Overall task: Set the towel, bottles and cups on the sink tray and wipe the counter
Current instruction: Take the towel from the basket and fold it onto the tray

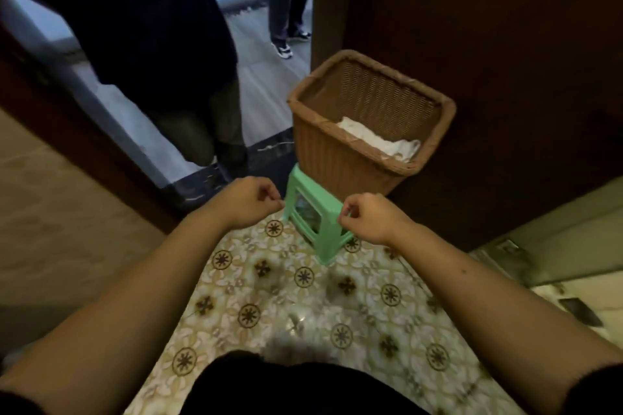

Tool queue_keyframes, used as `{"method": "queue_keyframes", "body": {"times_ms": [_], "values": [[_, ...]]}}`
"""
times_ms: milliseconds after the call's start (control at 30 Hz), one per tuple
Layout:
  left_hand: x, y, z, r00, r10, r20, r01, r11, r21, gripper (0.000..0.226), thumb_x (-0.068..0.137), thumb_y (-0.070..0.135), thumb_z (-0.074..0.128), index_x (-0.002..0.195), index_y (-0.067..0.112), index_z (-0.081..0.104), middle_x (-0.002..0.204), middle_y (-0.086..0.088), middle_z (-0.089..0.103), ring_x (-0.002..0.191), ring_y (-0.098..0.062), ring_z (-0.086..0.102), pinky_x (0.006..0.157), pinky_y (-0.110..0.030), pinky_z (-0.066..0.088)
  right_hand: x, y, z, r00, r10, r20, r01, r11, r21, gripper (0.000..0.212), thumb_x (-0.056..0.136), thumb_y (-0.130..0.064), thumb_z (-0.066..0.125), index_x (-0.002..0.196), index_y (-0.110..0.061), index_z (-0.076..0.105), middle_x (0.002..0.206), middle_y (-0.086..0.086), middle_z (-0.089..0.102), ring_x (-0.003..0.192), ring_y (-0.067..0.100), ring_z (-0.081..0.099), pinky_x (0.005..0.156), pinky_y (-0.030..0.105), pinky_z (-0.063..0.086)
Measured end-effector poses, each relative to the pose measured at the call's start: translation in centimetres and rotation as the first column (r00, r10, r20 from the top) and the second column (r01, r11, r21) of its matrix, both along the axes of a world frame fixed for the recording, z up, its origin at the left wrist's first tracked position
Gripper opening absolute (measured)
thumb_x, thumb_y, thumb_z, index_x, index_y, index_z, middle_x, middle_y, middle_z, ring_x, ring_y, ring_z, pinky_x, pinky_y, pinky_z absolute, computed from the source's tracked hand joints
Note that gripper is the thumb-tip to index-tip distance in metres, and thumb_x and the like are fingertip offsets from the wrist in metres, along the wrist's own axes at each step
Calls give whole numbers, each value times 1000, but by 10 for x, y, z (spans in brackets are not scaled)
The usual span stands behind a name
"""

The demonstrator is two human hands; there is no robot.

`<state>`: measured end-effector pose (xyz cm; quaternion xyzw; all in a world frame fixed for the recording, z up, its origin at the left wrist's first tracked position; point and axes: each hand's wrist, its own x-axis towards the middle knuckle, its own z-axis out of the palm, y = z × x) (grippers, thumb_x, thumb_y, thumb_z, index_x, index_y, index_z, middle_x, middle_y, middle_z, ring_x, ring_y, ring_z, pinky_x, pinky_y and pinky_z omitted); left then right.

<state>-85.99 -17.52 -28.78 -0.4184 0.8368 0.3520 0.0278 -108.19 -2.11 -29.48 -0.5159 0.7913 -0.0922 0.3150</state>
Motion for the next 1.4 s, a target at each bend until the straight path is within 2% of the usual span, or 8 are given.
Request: {"method": "queue_keyframes", "body": {"times_ms": [333, 467, 567, 700, 900, 1133, 1267, 1400], "values": [[-214, -106, -12, 957, -283, -63, 283, 959, 0, 13, 84, 37, 72, 91, 25, 73, 87, 5, 71, 86, -16, 67, 85, -36, 56, -150, -62, -5, 960, -278, 21, 279, 958, -70, 14, 88, -37, 68, 83, -24, 69, 71, -5, 67, 68, 11, 63, 57, 27, 44], [-295, -168, -30, 924, -380, -35, 380, 925, -16, 18, 85, 44, 69, 94, 29, 72, 91, 7, 70, 85, -13, 65, 75, -31, 53, -195, -105, -15, 934, -358, -20, 358, 934, 13, 13, 89, -38, 64, 89, -26, 68, 84, -3, 72, 81, 16, 66, 70, 38, 56], [-347, -206, -49, 897, -441, 7, 441, 897, 9, 18, 85, 45, 70, 94, 30, 72, 97, 8, 69, 87, -12, 63, 67, -27, 49, -227, -139, -23, 926, -371, -72, 376, 923, 78, 19, 89, -36, 66, 100, -21, 68, 94, 2, 70, 84, 20, 64, 63, 32, 49], [-408, -244, -91, 809, -578, 103, 581, 814, 7, 20, 90, 39, 62, 104, 26, 71, 114, 0, 68, 105, -21, 60, 92, -42, 50, -267, -181, -50, 928, -362, -82, 371, 915, 161, 20, 92, -35, 63, 89, -16, 68, 93, 4, 69, 88, 24, 64, 66, 29, 41], [-463, -274, -163, 700, -661, 269, 670, 739, 72, 34, 93, 31, 59, 124, 18, 63, 130, -9, 61, 115, -28, 57, 96, -41, 48, -311, -230, -105, 929, -341, -141, 368, 881, 296, 43, 92, -37, 60, 126, -12, 64, 122, 14, 66, 110, 31, 62, 84, 37, 53], [-490, -279, -234, 377, -750, 543, 886, 463, 25, 75, 86, 39, 68, 151, 20, 34, 158, -10, 30, 144, -35, 30, 113, -60, 30, -340, -251, -174, 966, -149, -210, 231, 861, 453, 85, 85, -63, 63, 149, -14, 37, 151, 17, 33, 133, 38, 37, 104, 50, 43], [-488, -274, -264, 378, -726, 574, 884, 467, 9, 88, 87, 39, 69, 157, 18, 20, 162, -13, 26, 145, -37, 30, 114, -56, 26, -346, -252, -202, 969, -71, -236, 197, 799, 569, 90, 84, -61, 64, 154, -19, 26, 158, 15, 23, 140, 37, 29, 104, 55, 41], [-488, -272, -278, 452, -644, 617, 818, 575, 1, 68, 97, 44, 49, 155, 15, 26, 157, -19, 34, 140, -42, 37, 108, -63, 32, -345, -253, -224, 926, -140, -350, 320, 780, 537, 78, 93, -57, 55, 151, -12, 29, 151, 19, 33, 135, 38, 38, 103, 50, 38]]}}
